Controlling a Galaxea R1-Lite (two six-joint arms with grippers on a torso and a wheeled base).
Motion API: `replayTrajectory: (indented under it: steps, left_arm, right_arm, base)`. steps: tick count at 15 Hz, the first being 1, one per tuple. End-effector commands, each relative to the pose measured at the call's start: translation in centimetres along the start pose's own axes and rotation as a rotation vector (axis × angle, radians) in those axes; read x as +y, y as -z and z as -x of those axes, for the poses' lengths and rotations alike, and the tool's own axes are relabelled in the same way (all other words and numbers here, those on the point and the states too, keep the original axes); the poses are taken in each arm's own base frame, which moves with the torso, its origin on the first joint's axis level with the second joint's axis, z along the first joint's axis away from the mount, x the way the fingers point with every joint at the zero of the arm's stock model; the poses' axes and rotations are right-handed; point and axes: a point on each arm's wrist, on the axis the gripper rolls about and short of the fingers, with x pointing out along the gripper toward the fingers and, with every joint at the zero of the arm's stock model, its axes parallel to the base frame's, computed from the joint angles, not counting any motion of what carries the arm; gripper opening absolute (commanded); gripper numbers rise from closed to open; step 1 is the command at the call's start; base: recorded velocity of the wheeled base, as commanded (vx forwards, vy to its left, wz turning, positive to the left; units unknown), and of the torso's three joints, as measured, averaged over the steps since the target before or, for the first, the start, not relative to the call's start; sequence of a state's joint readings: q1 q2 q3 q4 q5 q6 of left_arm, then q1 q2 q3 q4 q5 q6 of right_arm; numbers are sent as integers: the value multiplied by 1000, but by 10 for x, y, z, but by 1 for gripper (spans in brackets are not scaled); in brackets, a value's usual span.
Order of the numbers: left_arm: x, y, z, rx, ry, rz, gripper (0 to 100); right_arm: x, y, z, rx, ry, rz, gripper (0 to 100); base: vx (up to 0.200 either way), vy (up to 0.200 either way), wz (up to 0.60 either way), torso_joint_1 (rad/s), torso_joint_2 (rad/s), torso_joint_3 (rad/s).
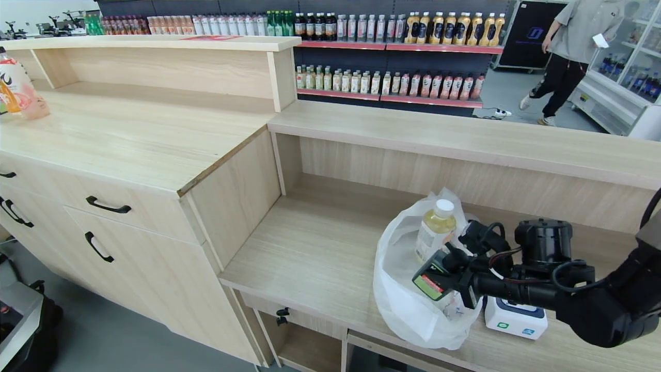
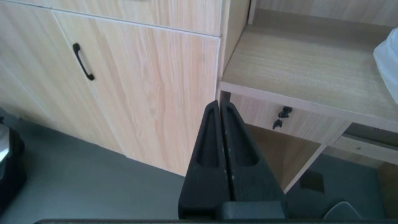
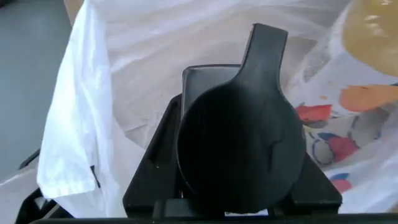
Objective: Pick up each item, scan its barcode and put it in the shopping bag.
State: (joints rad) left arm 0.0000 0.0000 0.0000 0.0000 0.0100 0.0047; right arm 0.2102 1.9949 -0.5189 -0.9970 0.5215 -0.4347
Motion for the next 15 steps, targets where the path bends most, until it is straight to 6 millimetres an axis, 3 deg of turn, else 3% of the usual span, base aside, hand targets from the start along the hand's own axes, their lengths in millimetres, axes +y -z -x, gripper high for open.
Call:
replayTrajectory:
  steps: [1, 6, 15]
  left_arm:
    - [0, 0, 0, 0, -1, 0, 0]
    - [0, 0, 0, 0, -1, 0, 0]
    - [0, 0, 0, 0, -1, 0, 0]
  right_arm:
    - [10, 7, -13, 19, -49, 2, 0]
    - [18, 14, -27, 4, -75, 23, 0]
    - [22, 29, -32, 50, -90, 26, 0]
  base:
    - [0, 0, 0, 0, 0, 0]
    - [0, 0, 0, 0, 0, 0]
    - [0, 0, 0, 0, 0, 0]
